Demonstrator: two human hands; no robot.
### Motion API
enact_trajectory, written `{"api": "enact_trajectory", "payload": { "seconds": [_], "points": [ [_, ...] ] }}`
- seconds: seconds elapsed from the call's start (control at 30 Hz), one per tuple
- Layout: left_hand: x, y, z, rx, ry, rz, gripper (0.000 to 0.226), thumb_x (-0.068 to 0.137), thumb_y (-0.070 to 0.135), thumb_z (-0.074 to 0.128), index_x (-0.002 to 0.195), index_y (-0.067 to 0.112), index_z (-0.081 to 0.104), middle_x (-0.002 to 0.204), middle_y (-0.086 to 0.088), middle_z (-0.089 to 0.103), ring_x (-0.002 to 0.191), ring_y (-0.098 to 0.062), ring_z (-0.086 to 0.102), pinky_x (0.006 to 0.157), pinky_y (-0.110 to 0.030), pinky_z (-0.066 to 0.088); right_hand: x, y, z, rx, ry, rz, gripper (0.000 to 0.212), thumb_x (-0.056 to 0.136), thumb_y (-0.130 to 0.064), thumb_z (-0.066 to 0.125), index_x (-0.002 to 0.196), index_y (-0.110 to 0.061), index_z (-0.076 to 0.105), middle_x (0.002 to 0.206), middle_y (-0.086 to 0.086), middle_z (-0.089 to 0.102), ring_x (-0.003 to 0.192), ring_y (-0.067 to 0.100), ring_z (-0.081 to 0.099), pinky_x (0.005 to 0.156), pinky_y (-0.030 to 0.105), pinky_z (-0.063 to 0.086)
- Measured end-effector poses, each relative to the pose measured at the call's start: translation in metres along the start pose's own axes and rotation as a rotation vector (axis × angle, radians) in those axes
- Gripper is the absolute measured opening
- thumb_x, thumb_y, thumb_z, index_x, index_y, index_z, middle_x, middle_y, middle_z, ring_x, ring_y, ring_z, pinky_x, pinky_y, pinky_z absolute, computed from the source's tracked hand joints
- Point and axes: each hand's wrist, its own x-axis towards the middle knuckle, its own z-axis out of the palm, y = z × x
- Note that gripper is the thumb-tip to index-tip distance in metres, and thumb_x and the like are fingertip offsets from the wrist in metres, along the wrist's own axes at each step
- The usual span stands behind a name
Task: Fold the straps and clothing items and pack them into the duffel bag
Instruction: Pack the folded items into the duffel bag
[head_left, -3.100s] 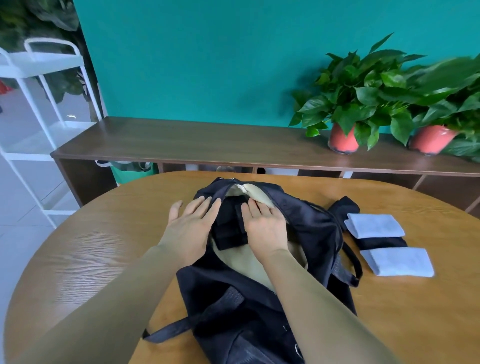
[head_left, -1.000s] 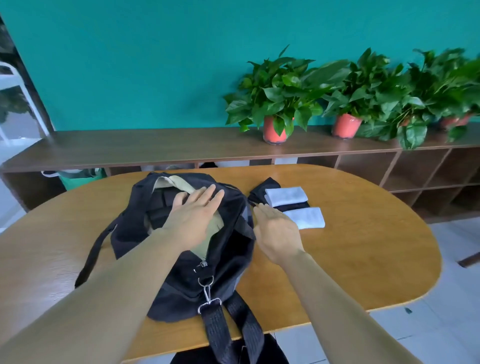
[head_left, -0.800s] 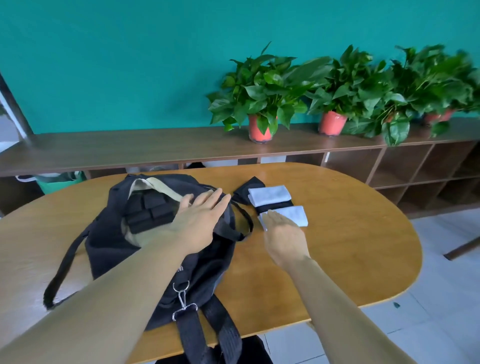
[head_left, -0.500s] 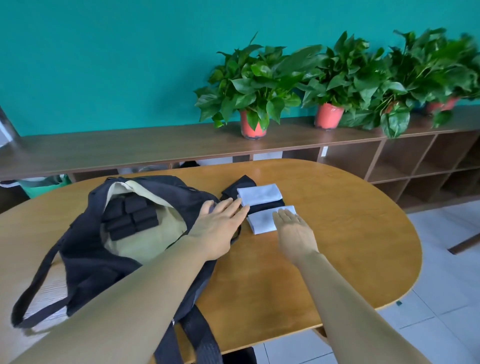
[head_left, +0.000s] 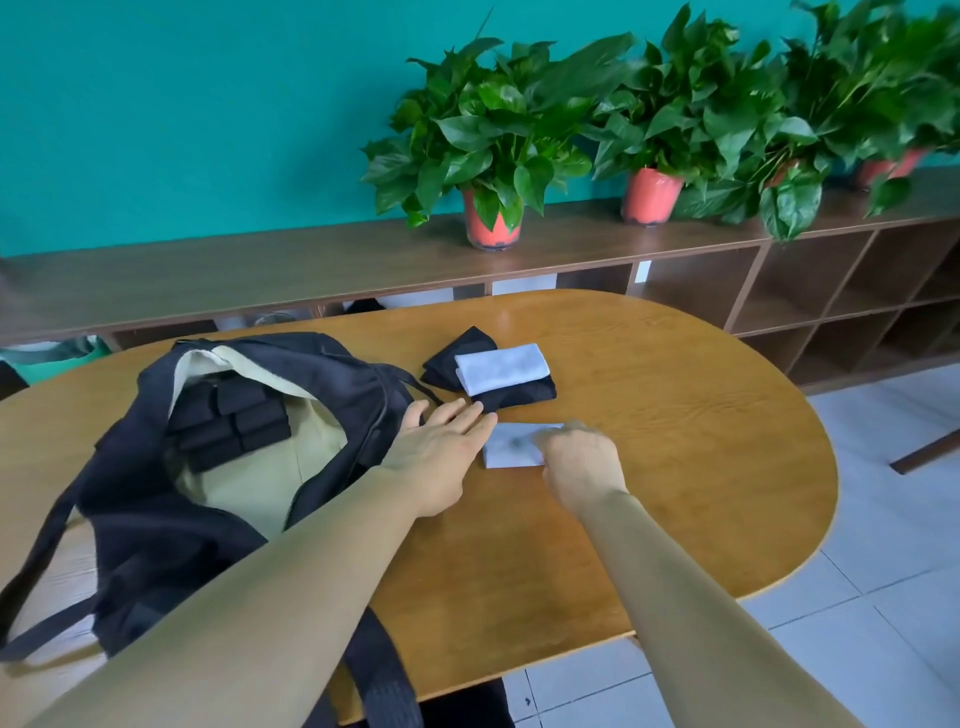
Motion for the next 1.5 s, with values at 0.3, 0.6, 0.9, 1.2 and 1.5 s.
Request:
{"api": "enact_trajectory", "payload": {
  "seconds": [0.3, 0.6, 0.9, 1.2, 1.5],
  "points": [
    [-0.030, 0.016, 0.007, 0.036, -0.045, 0.038, 0.070, 0.090, 0.000, 0.040, 0.152, 0.021, 0.013, 0.161, 0.000, 0.007, 0.147, -0.016, 0.002, 0.118, -0.044, 0.002, -0.063, -0.022, -0.009, 0.124, 0.042, -0.009, 0.017, 0.087, -0.017, 0.051, 0.100, -0.018, 0.061, 0.096, 0.004, 0.056, 0.094, 0.020, 0.055, 0.068, 0.024, 0.034],
    [-0.039, 0.026, 0.009, -0.080, -0.080, 0.019, 0.020, 0.100, 0.025, 0.041, 0.108, 0.013, 0.054, 0.114, -0.006, 0.059, 0.103, -0.026, 0.054, 0.076, -0.034, 0.037, -0.051, -0.005, -0.006, 0.414, -0.205, 0.334, 0.051, 0.091, -0.028, 0.050, 0.141, -0.020, 0.040, 0.137, 0.005, 0.046, 0.129, 0.027, 0.032, 0.099, 0.035, 0.033],
    [-0.034, 0.044, -0.001, -0.199, -0.144, -0.106, 0.008, 0.090, 0.008, 0.052, 0.092, 0.014, 0.056, 0.100, -0.007, 0.058, 0.083, -0.025, 0.054, 0.067, -0.033, 0.038, -0.044, 0.002, -0.018, 0.600, -0.456, 0.544, 0.030, 0.080, -0.017, 0.062, 0.106, -0.013, 0.048, 0.100, 0.008, 0.046, 0.109, 0.029, 0.046, 0.094, 0.036, 0.043],
    [-0.058, -0.026, -0.049, -0.362, 0.111, -0.179, 0.012, 0.088, 0.015, 0.047, 0.083, 0.021, 0.057, 0.088, 0.002, 0.059, 0.087, -0.026, 0.052, 0.080, -0.036, 0.031, -0.022, -0.034, -0.081, 0.946, -0.155, 0.434, 0.009, 0.085, -0.010, 0.058, 0.092, -0.005, 0.061, 0.087, 0.007, 0.050, 0.076, 0.022, 0.044, 0.068, 0.028, 0.036],
    [-0.141, -0.157, -0.019, -0.420, 0.302, -0.486, 0.024, 0.097, 0.025, 0.035, 0.098, 0.032, 0.058, 0.090, 0.008, 0.065, 0.092, -0.016, 0.055, 0.071, -0.033, 0.012, 0.017, -0.183, -0.093, 0.771, 0.017, 0.137, 0.027, 0.085, -0.015, 0.048, 0.101, -0.032, 0.062, 0.099, -0.004, 0.065, 0.101, 0.021, 0.054, 0.099, 0.038, 0.029]
  ]
}}
